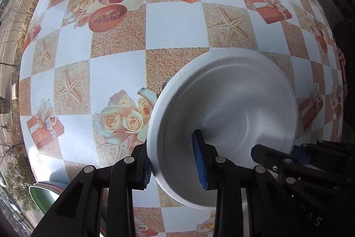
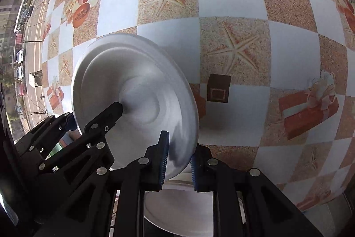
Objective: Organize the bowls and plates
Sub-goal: 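Carry the third bowl with the right gripper toward the bowl stack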
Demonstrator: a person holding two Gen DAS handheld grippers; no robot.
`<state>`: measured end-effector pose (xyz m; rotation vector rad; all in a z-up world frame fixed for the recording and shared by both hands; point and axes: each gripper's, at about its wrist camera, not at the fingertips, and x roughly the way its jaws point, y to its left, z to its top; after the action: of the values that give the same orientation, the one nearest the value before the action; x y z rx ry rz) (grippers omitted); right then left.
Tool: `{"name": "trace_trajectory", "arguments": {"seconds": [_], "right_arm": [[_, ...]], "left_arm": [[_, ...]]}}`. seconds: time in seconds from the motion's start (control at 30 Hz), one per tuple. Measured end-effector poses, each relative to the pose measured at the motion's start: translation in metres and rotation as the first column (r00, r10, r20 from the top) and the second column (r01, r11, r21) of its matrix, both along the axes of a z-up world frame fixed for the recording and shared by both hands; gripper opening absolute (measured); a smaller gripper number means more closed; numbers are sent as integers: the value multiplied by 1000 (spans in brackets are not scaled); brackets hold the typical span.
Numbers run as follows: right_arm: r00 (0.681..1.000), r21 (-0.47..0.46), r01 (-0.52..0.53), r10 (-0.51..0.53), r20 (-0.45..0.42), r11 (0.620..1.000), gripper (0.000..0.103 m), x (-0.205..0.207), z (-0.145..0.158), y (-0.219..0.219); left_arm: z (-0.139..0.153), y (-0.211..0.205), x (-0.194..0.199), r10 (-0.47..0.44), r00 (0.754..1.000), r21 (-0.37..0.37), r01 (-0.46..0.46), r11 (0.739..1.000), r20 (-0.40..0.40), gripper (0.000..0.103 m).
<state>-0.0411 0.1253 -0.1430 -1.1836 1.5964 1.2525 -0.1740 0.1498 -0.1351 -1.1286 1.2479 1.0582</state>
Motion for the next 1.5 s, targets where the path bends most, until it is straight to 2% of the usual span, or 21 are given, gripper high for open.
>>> {"name": "trace_trajectory", "arguments": {"seconds": [0.13,0.43,0.47,0.5,0.63,0.77,0.8,0.93,1.1,1.23,1.5], "right_arm": [[1000,25,18,-18,-12,1000,19,17,6,3],[998,74,34,-31,-52,997,19,34,52,2],[998,81,31,-27,-52,996,19,36,59,0],[998,89,29,-24,-52,996,19,37,65,-2],[998,115,15,-8,-57,993,19,43,86,-18],[999,101,6,-1,-51,995,19,46,93,-42],[999,93,6,-2,-47,996,19,48,94,-48],[999,57,5,-2,-49,998,19,54,93,-81],[998,-19,17,-18,-54,1000,20,62,75,-112],[998,-47,30,-32,-47,998,20,67,66,-119],[999,-49,20,-22,-47,999,20,69,68,-122]], "left_arm": [[16,-2,10,-48,999,44,49,998,-24,35],[65,-10,25,-152,987,136,158,978,-55,35],[71,-13,29,-160,986,140,166,976,-52,35],[78,-16,32,-168,986,86,169,982,-19,35],[96,-38,39,-226,974,102,226,969,-11,35],[99,-60,46,-281,960,84,280,956,-3,35],[98,-67,47,-292,956,124,293,948,-30,35],[92,-93,57,-368,930,69,367,928,-3,35],[75,-116,69,-450,893,-12,450,893,19,35],[70,-119,74,-454,890,-37,455,890,31,35],[65,-120,76,-432,901,-58,434,899,39,35]]}}
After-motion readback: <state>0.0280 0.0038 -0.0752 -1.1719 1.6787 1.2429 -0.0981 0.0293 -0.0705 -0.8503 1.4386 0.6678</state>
